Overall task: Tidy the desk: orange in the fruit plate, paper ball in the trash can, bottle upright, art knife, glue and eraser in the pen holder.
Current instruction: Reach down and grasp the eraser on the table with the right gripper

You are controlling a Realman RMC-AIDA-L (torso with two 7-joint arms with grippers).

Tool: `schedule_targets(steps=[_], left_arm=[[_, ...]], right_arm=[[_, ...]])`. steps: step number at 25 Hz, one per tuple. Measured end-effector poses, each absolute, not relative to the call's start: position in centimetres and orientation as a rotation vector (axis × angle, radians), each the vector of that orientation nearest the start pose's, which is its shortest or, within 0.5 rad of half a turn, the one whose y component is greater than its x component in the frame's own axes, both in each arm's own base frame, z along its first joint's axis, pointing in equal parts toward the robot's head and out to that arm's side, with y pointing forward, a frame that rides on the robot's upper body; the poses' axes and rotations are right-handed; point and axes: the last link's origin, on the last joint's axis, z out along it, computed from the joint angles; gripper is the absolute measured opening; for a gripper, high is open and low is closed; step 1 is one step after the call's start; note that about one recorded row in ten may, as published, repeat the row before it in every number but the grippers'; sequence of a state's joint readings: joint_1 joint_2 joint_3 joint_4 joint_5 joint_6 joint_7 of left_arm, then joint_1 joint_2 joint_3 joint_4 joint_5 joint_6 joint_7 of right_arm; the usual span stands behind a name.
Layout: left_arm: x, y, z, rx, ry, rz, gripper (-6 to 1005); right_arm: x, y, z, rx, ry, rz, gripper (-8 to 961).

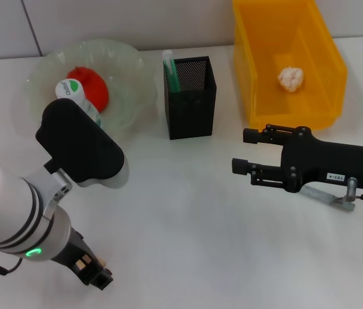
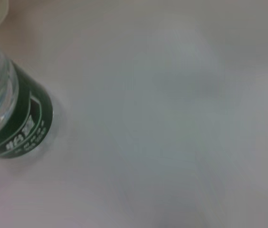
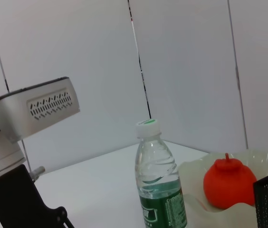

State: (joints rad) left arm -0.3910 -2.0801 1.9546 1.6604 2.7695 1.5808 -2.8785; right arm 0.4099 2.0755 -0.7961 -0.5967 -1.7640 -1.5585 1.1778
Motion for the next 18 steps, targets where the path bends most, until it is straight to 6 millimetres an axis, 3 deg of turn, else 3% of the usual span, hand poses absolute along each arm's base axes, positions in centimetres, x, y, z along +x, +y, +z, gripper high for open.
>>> schedule_targets(steps=[10, 16, 18], left_arm=[[-17.57, 26.67, -6.06, -2.563, -0.713, 0.851, 772], [-17.53, 26.67, -6.11, -2.565, -0.709, 0.851, 626], [-17.51, 26.69, -6.11, -2.565, -0.708, 0.848, 626]], right_arm=[[27.71, 30.30, -0.52, -2.623, 0.504, 0.851, 694], [27.69, 30.29, -0.56, -2.623, 0.504, 0.853, 694], [27.69, 30.29, -0.56, -2.623, 0.504, 0.853, 694]])
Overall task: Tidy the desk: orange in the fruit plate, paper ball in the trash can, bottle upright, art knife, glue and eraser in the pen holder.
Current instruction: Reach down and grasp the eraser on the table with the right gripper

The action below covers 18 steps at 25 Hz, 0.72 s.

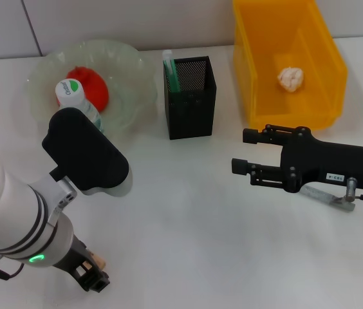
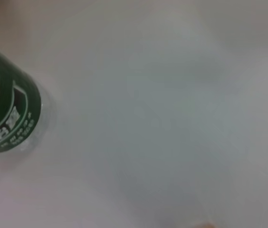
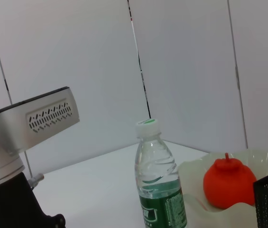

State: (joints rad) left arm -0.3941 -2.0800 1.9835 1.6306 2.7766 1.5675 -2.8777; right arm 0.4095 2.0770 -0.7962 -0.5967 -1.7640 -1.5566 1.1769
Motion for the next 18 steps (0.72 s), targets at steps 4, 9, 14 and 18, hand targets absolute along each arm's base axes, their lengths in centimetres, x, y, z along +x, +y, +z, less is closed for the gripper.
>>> schedule_targets(steps=[4, 9, 14, 18], left_arm=[[-17.47, 26.72, -6.12, -2.565, -0.706, 0.847, 627], [-17.41, 26.77, -6.12, -2.565, -0.703, 0.847, 627], [-17.55, 26.79, -6.17, -2.564, -0.705, 0.855, 625], [-17.66, 26.79, -6.20, -2.564, -0.708, 0.861, 624]], right_arm=[[27.68, 30.29, -0.56, -2.623, 0.503, 0.853, 694], [27.68, 30.29, -0.56, -2.623, 0.503, 0.853, 694], [27.68, 30.29, -0.56, -2.623, 0.502, 0.852, 694], [27.66, 30.31, -0.56, -2.623, 0.500, 0.853, 694]])
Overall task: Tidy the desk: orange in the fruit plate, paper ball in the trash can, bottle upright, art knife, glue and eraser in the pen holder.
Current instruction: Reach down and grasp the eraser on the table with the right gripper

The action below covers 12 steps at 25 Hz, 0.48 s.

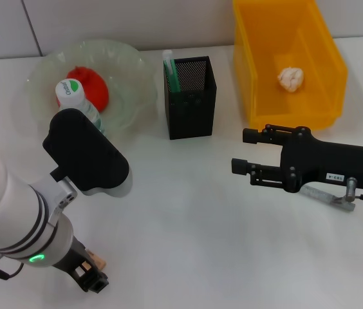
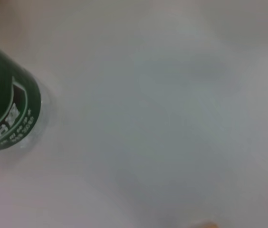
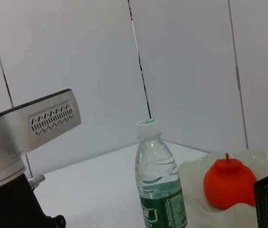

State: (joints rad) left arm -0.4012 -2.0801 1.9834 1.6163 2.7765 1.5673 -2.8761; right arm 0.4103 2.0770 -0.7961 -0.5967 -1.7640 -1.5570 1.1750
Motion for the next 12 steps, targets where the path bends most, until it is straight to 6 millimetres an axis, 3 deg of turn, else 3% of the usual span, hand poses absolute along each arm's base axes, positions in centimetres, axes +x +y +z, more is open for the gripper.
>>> schedule_targets(steps=[12], left_arm=[[-17.65, 26.91, -6.27, -2.563, -0.705, 0.862, 620]], right_arm=[[27.63, 30.33, -0.56, -2.624, 0.499, 0.853, 694]])
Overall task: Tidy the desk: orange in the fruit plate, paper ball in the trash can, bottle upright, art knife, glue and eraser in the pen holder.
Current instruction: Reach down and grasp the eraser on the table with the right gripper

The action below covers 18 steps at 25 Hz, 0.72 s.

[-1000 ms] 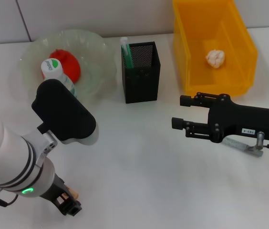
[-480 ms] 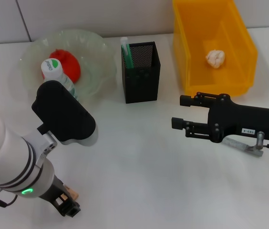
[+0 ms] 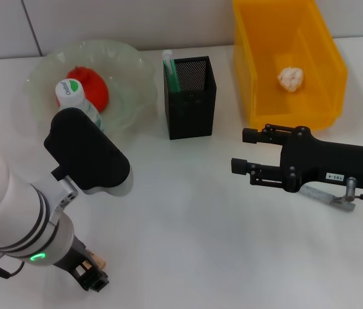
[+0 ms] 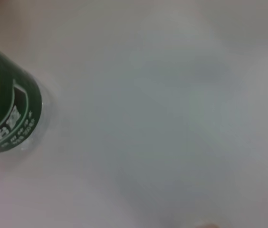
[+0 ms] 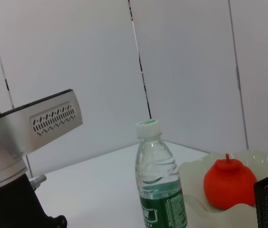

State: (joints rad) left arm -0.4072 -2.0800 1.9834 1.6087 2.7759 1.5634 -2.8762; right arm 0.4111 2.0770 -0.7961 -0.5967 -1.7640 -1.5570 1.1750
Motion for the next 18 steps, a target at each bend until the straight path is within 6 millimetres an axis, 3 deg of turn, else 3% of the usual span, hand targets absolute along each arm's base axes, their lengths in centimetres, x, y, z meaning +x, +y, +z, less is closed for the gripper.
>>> schedule_targets(steps=[18], left_arm=[[-17.90, 26.67, -6.57, -2.568, -0.704, 0.885, 477]], right_arm=[[27.64, 30.32, -0.56, -2.624, 0.499, 0.853, 694]])
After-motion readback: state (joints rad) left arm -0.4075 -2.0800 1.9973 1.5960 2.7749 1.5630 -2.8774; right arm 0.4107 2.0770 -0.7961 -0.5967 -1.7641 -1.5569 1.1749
